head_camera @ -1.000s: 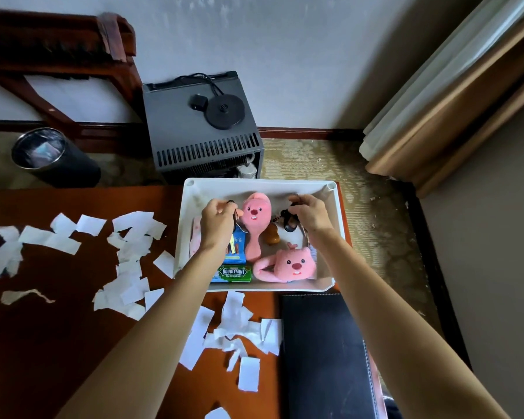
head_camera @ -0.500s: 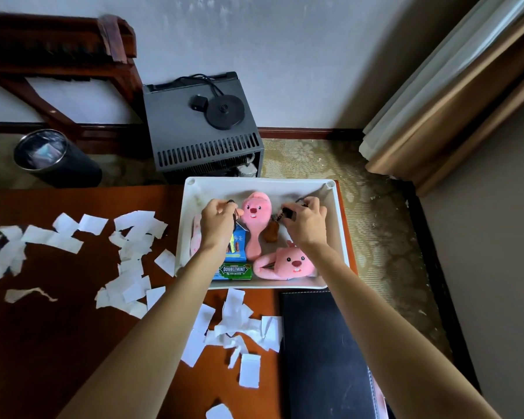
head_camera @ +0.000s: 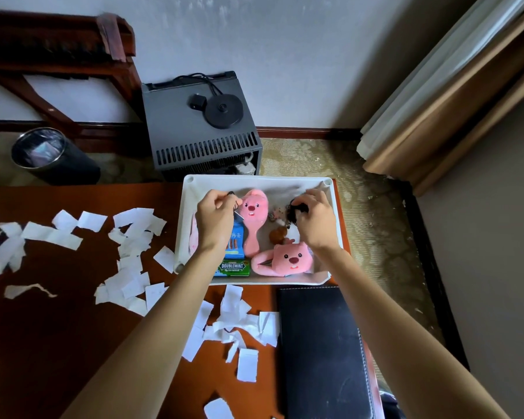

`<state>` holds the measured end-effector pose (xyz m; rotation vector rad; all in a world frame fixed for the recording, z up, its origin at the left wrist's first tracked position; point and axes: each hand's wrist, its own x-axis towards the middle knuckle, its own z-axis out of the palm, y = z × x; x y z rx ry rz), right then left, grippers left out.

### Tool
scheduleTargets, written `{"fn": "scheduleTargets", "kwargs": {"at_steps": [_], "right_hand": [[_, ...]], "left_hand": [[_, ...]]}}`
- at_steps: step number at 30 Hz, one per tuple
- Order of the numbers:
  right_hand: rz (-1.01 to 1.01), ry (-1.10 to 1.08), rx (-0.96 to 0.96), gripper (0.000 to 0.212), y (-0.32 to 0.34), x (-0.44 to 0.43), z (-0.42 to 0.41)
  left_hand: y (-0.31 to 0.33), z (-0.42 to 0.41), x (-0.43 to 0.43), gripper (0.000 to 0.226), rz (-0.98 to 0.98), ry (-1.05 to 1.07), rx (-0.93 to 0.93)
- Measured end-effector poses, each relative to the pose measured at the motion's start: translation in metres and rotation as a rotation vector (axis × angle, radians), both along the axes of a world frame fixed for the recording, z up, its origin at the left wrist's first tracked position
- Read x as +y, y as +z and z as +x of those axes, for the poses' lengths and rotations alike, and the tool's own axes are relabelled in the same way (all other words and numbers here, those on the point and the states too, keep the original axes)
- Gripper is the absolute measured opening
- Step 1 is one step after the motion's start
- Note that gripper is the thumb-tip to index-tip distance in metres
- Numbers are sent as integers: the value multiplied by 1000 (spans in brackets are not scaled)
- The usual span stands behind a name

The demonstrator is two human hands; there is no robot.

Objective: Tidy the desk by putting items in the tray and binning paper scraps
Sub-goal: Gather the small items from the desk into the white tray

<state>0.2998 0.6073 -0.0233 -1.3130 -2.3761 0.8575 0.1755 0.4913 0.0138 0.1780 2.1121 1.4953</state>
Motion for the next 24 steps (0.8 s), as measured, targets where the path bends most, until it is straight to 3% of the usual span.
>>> {"fn": "scheduleTargets", "kwargs": {"at_steps": [5, 7, 9, 12, 14, 16, 18, 24], "right_hand": [[-308, -172, 327, 44, 24, 0, 8], [-523, -86, 374, 38, 33, -1, 14], [-592, 106, 254, 37, 39, -3, 23], [-560, 187, 168, 51, 31, -10, 24], [-495, 122, 208, 40, 27, -13, 21], [-428, 76, 204, 25, 24, -12, 22], [-377, 80, 182, 21, 23, -11, 23], [-180, 174, -211, 19, 25, 9, 23]], "left_hand": [[16, 17, 8, 11, 99, -85, 19], [16, 24, 16, 16, 116, -110, -28], [17, 33, 27, 13, 123, -120, -98], [14, 41, 37, 19, 128, -129, -197], [16, 47, 41, 5, 145, -160, -246], [19, 53, 45, 13, 166, -162, -308], [21, 55, 47, 3, 197, -160, -371], [1, 45, 46, 27, 79, -161, -217]]}}
